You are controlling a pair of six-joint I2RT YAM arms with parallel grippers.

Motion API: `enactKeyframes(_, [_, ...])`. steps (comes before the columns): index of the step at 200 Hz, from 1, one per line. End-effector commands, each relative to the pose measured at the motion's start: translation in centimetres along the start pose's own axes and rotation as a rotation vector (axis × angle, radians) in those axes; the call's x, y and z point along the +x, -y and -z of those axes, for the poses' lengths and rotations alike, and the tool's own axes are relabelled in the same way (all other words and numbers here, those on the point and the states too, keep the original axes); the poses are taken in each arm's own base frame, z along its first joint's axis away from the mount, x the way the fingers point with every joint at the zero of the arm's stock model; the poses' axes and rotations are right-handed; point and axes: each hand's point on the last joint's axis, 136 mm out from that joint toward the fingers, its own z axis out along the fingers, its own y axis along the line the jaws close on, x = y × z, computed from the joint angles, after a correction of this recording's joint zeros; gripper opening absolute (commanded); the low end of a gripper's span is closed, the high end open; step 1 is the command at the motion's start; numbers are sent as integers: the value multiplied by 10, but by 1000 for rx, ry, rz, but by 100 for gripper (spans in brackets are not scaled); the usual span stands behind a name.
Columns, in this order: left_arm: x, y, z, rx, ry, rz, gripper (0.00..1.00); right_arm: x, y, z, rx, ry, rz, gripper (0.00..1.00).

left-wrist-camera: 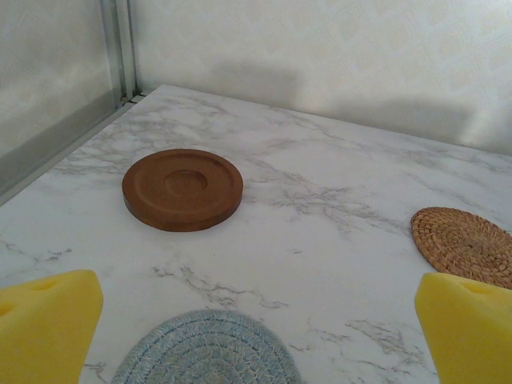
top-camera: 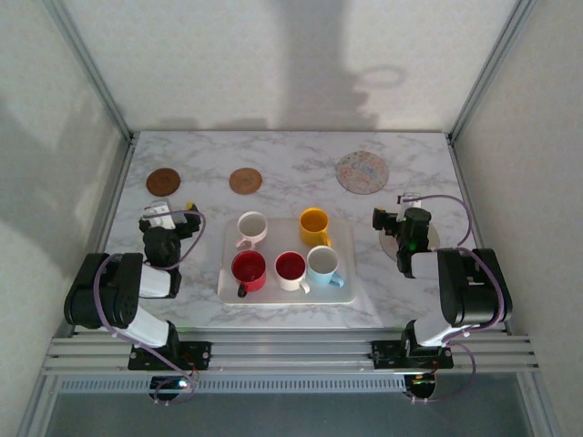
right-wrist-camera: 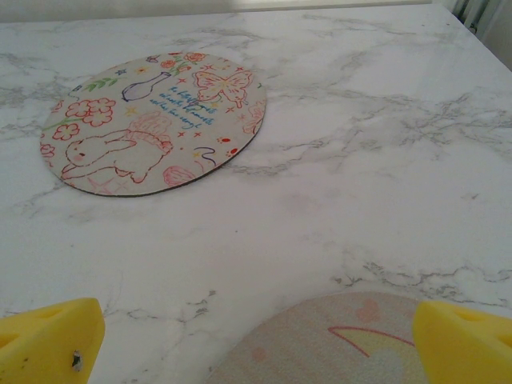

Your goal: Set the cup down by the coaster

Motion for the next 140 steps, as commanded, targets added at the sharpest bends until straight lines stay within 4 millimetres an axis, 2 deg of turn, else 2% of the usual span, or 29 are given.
enactKeyframes(1, [-6, 0, -3, 2, 16, 6, 99, -2, -2, 0, -7, 17, 1, 99])
enactKeyframes(86, [-7, 0, -3, 4, 17, 5, 100, -2, -1, 0, -6, 19, 2, 99])
enactKeyframes(118, [-27, 5, -3, 7, 20, 1, 100, -7, 5, 4, 48, -8, -1, 99])
enactKeyframes(120, [-28, 5, -2, 6, 20, 0, 100, -18, 4, 3, 48, 11, -2, 99])
enactKeyframes(122, [-29, 5, -1, 4, 21, 1, 100, -20, 4, 3, 50, 10, -1, 99])
enactKeyframes(140, [-45, 2, 4, -17, 46, 17, 100, -31, 2, 9, 54, -4, 10, 99])
